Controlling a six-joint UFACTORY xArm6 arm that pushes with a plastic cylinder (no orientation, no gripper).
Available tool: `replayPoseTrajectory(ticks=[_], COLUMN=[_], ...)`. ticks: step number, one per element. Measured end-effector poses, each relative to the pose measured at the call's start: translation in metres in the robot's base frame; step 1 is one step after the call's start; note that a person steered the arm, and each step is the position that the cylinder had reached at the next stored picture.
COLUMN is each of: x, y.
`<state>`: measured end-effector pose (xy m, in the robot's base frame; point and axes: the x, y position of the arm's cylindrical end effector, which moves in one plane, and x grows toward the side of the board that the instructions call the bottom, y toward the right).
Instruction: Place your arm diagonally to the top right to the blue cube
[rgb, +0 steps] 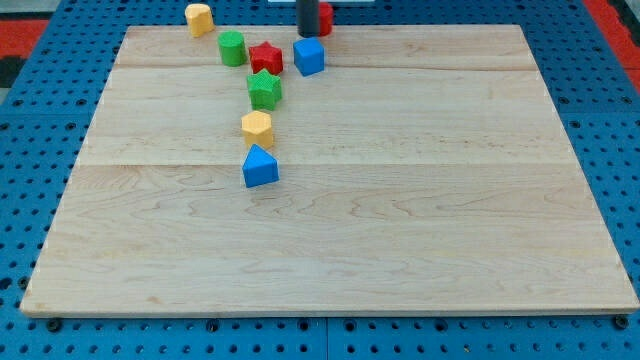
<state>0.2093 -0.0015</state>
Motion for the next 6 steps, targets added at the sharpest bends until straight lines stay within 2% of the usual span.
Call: replayPoseTrajectory(ticks=[2, 3, 4, 6], x=[0.011, -0.013, -0.016, 0.001], y=[0.125, 0.134, 0.127, 0.078])
